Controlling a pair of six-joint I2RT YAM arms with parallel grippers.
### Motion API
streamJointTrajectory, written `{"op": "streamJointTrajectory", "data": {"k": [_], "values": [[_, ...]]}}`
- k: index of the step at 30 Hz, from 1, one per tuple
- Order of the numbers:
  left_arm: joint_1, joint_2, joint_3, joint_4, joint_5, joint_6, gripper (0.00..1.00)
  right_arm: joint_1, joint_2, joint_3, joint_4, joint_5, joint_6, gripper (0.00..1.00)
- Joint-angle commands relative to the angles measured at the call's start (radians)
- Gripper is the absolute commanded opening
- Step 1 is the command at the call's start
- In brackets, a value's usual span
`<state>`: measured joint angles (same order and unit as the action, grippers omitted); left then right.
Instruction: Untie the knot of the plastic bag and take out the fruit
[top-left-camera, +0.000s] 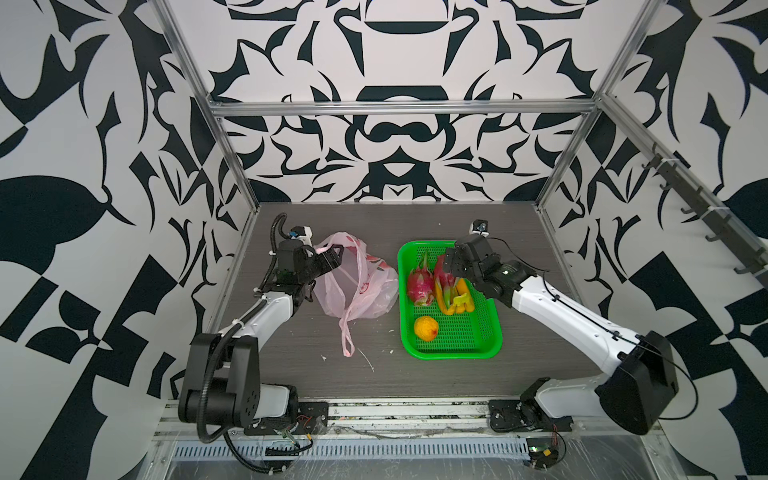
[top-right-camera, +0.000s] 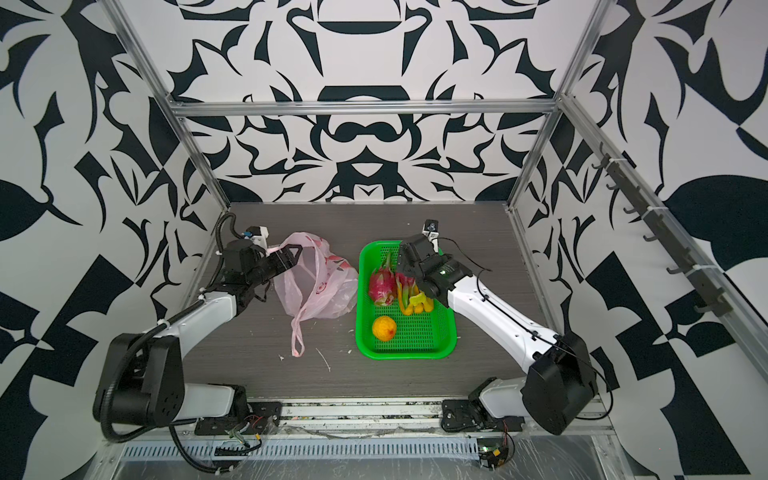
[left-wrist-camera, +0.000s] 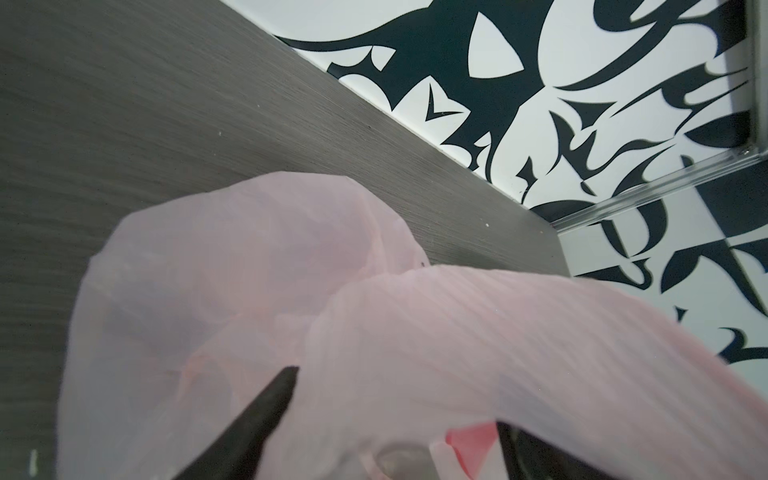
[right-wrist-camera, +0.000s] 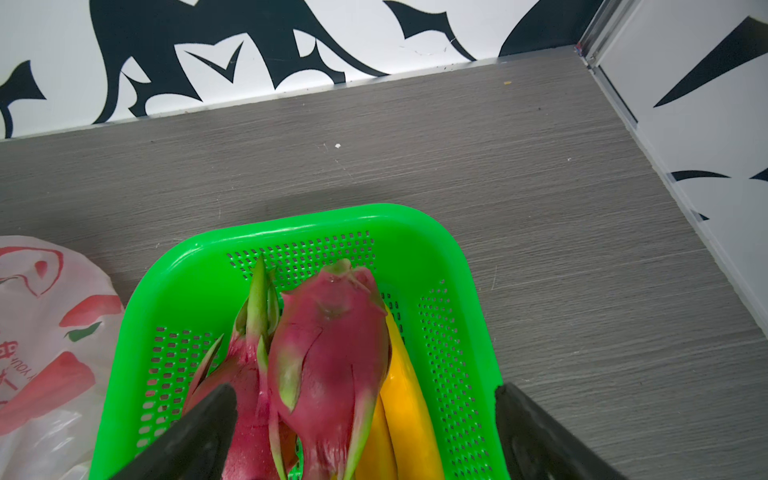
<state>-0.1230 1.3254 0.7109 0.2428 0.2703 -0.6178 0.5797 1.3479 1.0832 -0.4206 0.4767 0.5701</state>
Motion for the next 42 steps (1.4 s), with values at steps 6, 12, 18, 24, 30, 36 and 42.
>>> {"op": "streamJointTrajectory", "data": {"k": [6, 12, 18, 24, 30, 36, 42], "values": [[-0.001, -0.220, -0.007, -0.287, -0.020, 0.063, 0.91, -0.013, 0.008, 0.001, 0.072, -0.039, -0.033, 0.99], [-0.001, -0.368, -0.024, -0.434, -0.046, 0.092, 0.92, -0.018, -0.007, -0.007, 0.083, -0.052, -0.051, 0.99], [-0.001, -0.470, 0.003, -0.564, -0.046, 0.130, 0.93, -0.025, -0.033, -0.017, 0.086, -0.063, -0.065, 0.99], [-0.001, -0.498, 0.061, -0.682, 0.016, 0.196, 0.94, -0.031, -0.052, -0.025, 0.085, -0.071, -0.072, 0.99], [0.000, -0.396, 0.134, -0.732, 0.051, 0.253, 0.94, -0.031, -0.075, -0.042, 0.095, -0.082, -0.069, 0.99], [0.000, -0.237, 0.305, -0.962, 0.084, 0.360, 0.94, -0.032, -0.098, -0.055, 0.079, -0.097, -0.080, 0.99], [0.000, -0.063, 0.444, -1.063, 0.073, 0.401, 0.94, -0.031, -0.101, -0.054, 0.081, -0.147, -0.086, 0.99]]}}
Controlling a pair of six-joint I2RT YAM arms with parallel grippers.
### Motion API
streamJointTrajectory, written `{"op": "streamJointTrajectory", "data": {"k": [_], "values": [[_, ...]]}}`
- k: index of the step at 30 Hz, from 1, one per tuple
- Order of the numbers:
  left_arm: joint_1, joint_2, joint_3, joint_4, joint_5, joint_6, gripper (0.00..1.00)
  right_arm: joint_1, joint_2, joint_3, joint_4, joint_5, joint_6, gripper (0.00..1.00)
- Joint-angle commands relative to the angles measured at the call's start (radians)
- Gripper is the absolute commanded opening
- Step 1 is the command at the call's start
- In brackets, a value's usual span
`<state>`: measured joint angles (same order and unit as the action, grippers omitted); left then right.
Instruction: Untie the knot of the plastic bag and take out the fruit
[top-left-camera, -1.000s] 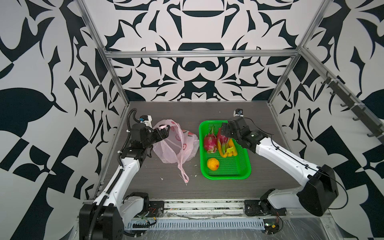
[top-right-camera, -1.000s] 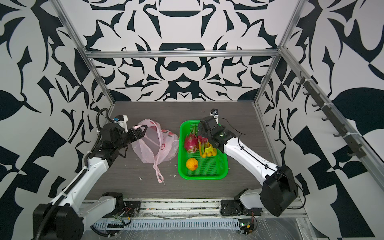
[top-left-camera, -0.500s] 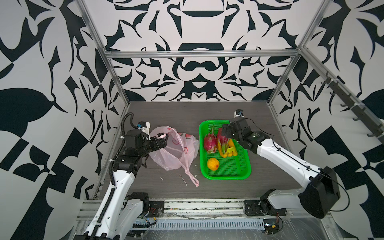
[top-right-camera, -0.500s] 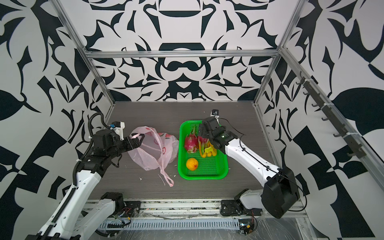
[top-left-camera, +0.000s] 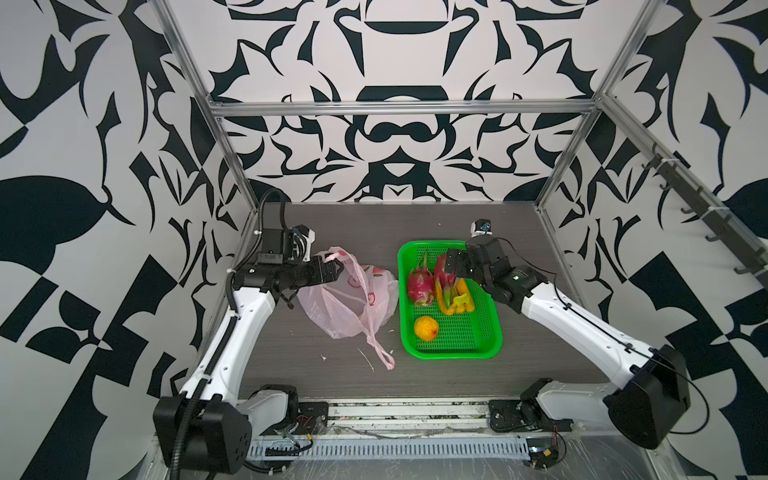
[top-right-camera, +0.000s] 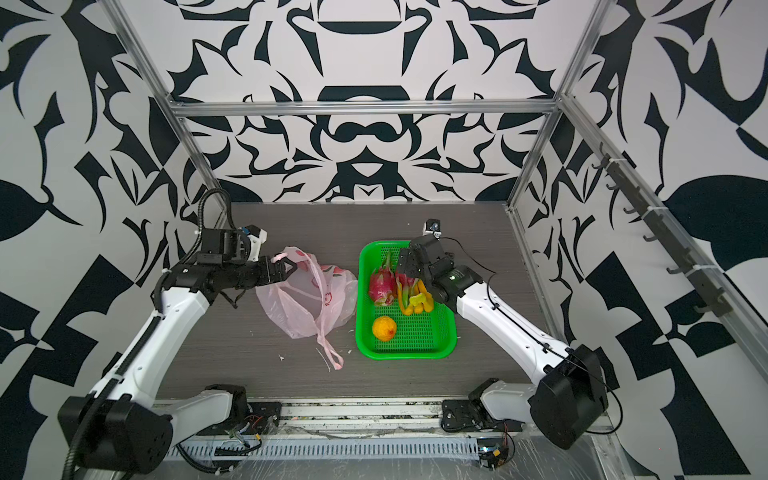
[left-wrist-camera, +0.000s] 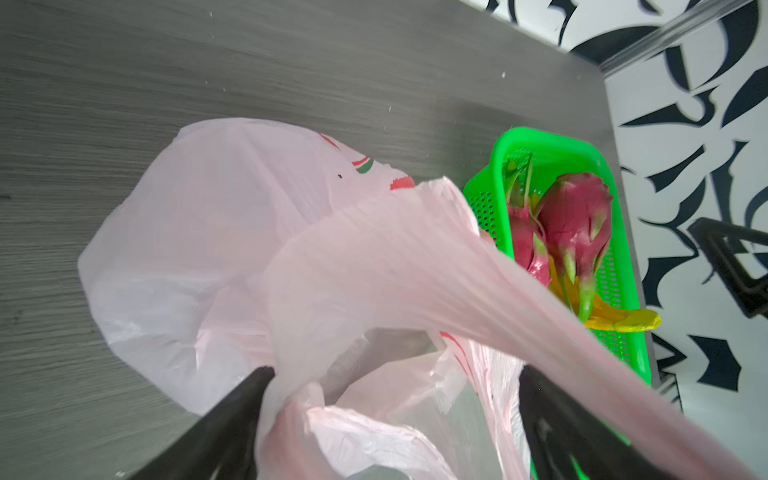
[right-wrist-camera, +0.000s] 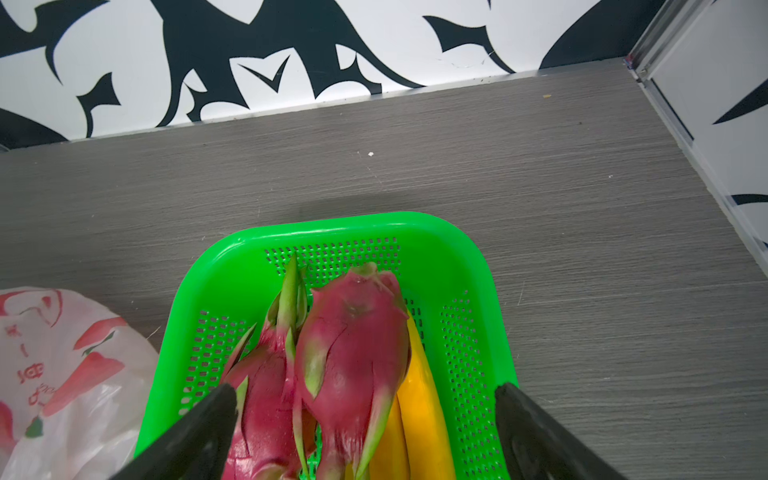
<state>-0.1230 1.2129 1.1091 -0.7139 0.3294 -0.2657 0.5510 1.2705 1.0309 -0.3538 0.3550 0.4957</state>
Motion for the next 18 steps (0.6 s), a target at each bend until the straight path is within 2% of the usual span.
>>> {"op": "streamJointTrajectory", "data": {"k": [1, 6, 10, 12, 14, 18], "values": [[0.000, 0.102, 0.075, -0.111, 0.008, 0.052, 0.94, -0.003, -0.024, -0.002, 0.015, -0.035, -0.010, 0.99], [-0.001, 0.249, 0.185, -0.236, -0.017, 0.096, 0.93, -0.003, -0.030, 0.001, 0.003, -0.057, -0.003, 0.98], [-0.001, 0.218, 0.149, -0.287, -0.112, 0.112, 0.93, -0.003, -0.042, -0.010, -0.004, -0.066, -0.005, 0.97], [-0.001, 0.182, 0.122, -0.298, -0.117, 0.117, 0.93, -0.003, -0.042, -0.014, -0.003, -0.072, -0.003, 0.98], [-0.001, 0.142, 0.100, -0.303, -0.089, 0.125, 0.93, -0.003, -0.040, -0.018, 0.000, -0.079, 0.000, 0.97], [-0.001, 0.020, 0.069, -0.303, 0.043, 0.132, 0.93, -0.003, -0.046, -0.019, 0.000, -0.088, 0.001, 0.97]]}}
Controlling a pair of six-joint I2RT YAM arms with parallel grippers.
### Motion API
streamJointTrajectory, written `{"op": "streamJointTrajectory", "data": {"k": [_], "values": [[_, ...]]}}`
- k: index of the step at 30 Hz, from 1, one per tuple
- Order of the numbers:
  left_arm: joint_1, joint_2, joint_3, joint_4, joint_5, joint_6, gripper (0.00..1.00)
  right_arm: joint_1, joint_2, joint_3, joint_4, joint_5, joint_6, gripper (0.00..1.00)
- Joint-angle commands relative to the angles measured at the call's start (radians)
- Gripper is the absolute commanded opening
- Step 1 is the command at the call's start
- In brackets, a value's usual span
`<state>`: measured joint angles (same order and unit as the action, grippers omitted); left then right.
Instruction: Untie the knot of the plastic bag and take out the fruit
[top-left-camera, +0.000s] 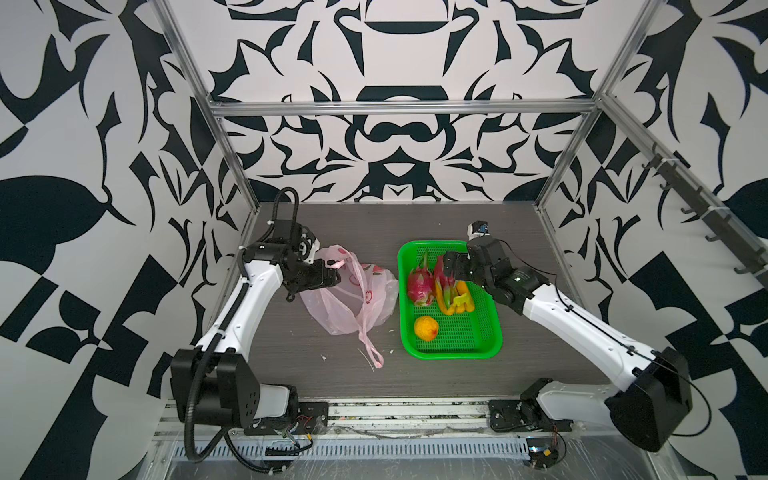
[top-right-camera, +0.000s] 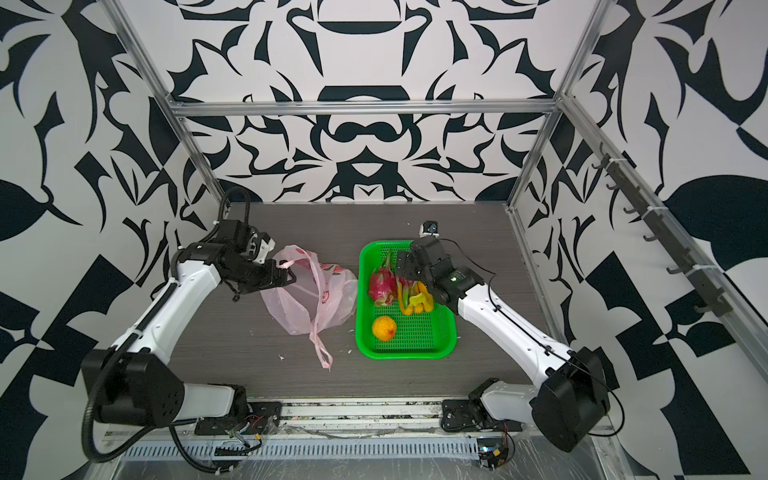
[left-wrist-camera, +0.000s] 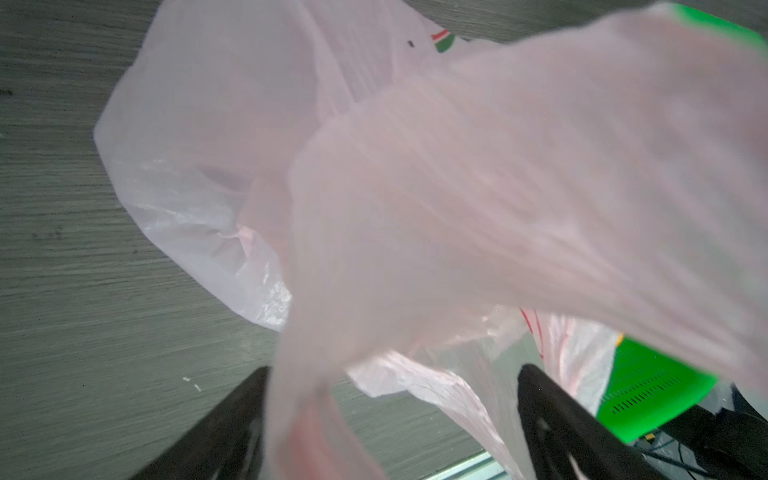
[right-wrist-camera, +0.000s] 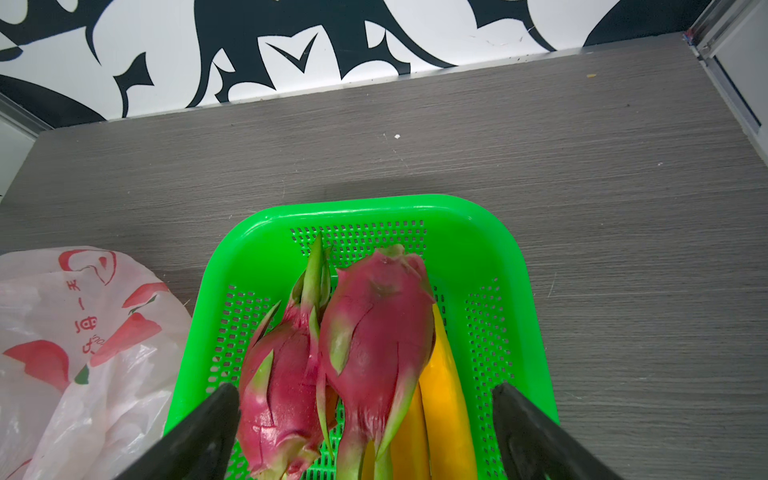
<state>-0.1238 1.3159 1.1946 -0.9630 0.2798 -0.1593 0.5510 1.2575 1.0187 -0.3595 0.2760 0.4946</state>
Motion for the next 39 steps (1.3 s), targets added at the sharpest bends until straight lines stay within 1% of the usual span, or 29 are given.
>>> {"op": "streamJointTrajectory", "data": {"k": [1, 6, 9, 12, 16, 19, 22, 25, 28, 30, 35, 37, 39], "values": [[0.000, -0.107, -0.020, -0.058, 0.129, 0.029, 0.94, -0.003, -0.034, -0.005, 0.004, -0.009, 0.001, 0.97], [0.000, -0.167, -0.002, -0.105, 0.282, 0.092, 0.93, -0.003, -0.045, 0.005, -0.003, -0.005, -0.008, 0.97], [0.000, -0.180, 0.010, -0.095, 0.373, 0.103, 0.93, -0.003, -0.046, 0.013, -0.007, -0.005, -0.011, 0.97], [0.000, -0.190, 0.021, -0.055, 0.414, 0.083, 0.93, -0.003, -0.052, 0.017, -0.008, -0.006, -0.014, 0.96], [0.000, -0.214, 0.053, 0.010, 0.378, 0.033, 0.93, -0.003, -0.058, 0.016, -0.012, -0.005, -0.016, 0.96], [0.000, -0.241, 0.093, 0.070, 0.408, -0.017, 0.93, -0.003, -0.060, 0.014, -0.010, -0.009, -0.018, 0.96], [0.000, -0.245, 0.167, 0.097, 0.434, -0.061, 0.93, -0.003, -0.057, 0.015, -0.012, -0.012, -0.025, 0.96], [0.000, -0.247, 0.236, 0.128, 0.445, -0.095, 0.93, -0.003, -0.054, 0.018, -0.013, -0.011, -0.032, 0.96], [0.000, -0.247, 0.298, 0.205, 0.451, -0.117, 0.94, -0.002, -0.051, 0.030, -0.017, -0.008, -0.046, 0.97], [0.001, -0.237, 0.340, 0.235, 0.427, -0.124, 0.94, -0.003, -0.049, 0.038, -0.019, -0.003, -0.055, 0.97], [0.012, -0.194, 0.419, 0.277, 0.310, -0.116, 0.96, -0.003, -0.039, 0.058, -0.015, 0.022, -0.098, 0.97], [0.029, -0.175, 0.422, 0.311, 0.271, -0.113, 0.97, -0.011, -0.031, 0.066, -0.009, 0.042, -0.115, 0.98], [0.058, -0.162, 0.405, 0.352, 0.242, -0.121, 0.98, -0.031, -0.023, 0.074, -0.006, 0.038, -0.125, 0.98]]}}
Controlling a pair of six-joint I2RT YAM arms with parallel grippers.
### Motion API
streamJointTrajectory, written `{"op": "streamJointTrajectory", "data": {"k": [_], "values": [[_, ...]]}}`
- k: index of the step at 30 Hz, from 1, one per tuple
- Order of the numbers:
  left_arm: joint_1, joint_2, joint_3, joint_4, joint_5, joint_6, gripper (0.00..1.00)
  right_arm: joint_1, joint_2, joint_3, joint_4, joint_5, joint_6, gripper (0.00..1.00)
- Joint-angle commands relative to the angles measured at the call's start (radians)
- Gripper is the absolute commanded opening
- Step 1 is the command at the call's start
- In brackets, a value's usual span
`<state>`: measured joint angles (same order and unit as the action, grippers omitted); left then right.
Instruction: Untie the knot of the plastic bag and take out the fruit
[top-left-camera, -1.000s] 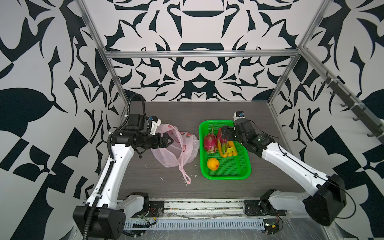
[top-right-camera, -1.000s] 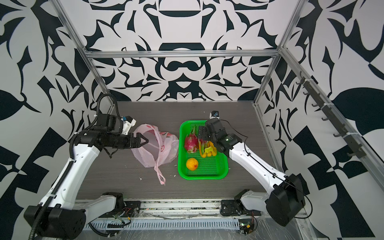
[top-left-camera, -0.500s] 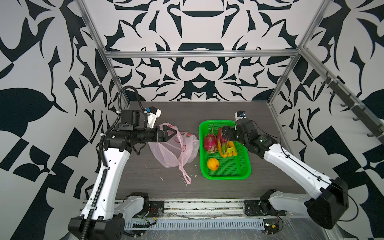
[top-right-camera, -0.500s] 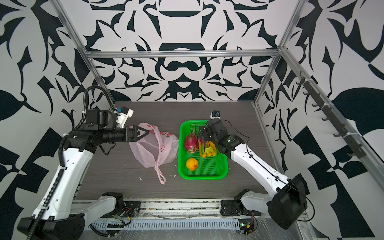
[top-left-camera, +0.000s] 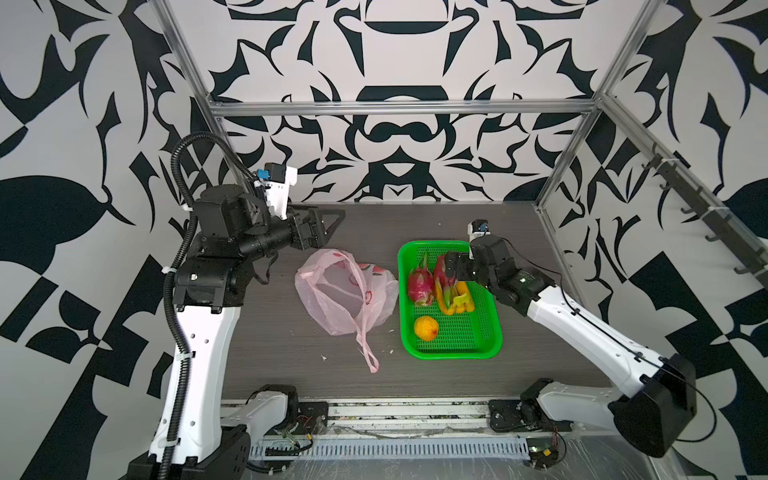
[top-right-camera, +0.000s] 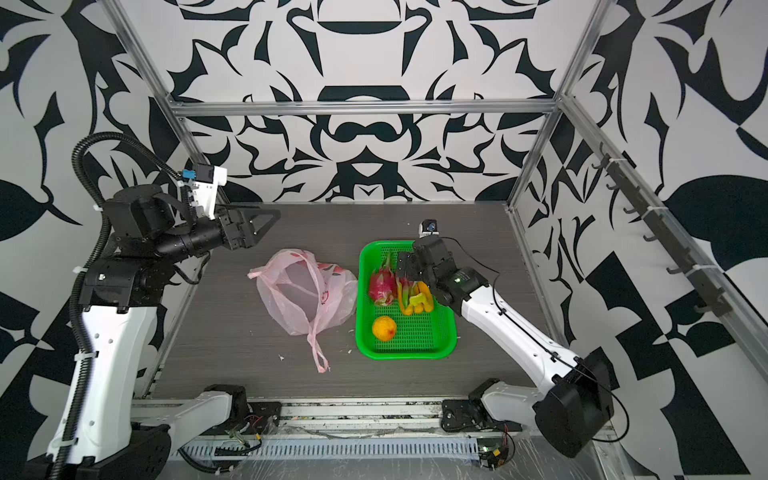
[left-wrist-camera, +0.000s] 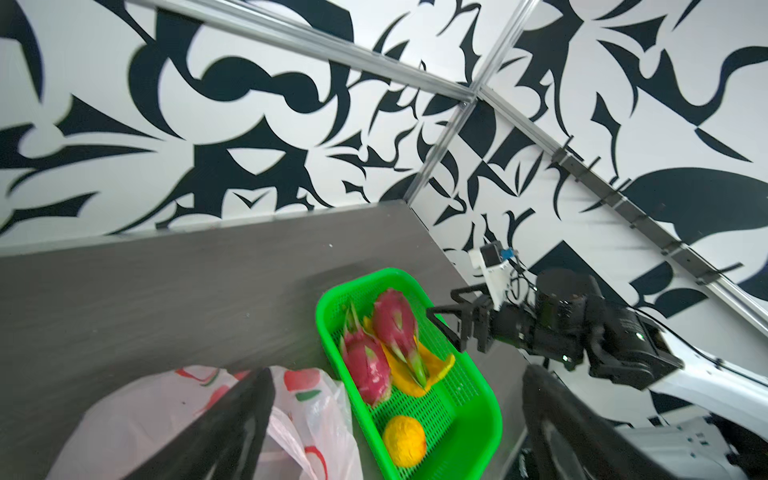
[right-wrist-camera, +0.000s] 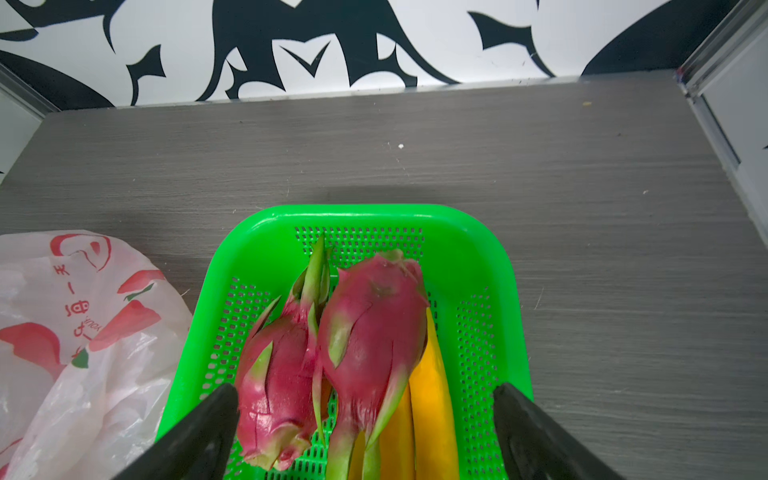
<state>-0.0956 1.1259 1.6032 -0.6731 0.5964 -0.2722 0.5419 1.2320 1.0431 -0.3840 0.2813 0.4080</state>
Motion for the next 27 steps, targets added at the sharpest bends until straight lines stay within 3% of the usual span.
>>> {"op": "streamJointTrajectory", "data": {"k": [1, 17, 27], "values": [[0.050, 0.034, -0.020, 0.092, -0.082, -0.016, 0.99, -0.036, 0.004, 0.053, 0.022, 0.029, -0.044, 0.99], [0.298, 0.119, -0.393, 0.411, -0.295, -0.080, 0.99, -0.360, 0.027, -0.031, 0.222, 0.002, -0.129, 0.99], [0.315, 0.141, -0.689, 0.639, -0.501, -0.028, 0.99, -0.432, 0.040, -0.211, 0.485, 0.072, -0.201, 0.99]]}}
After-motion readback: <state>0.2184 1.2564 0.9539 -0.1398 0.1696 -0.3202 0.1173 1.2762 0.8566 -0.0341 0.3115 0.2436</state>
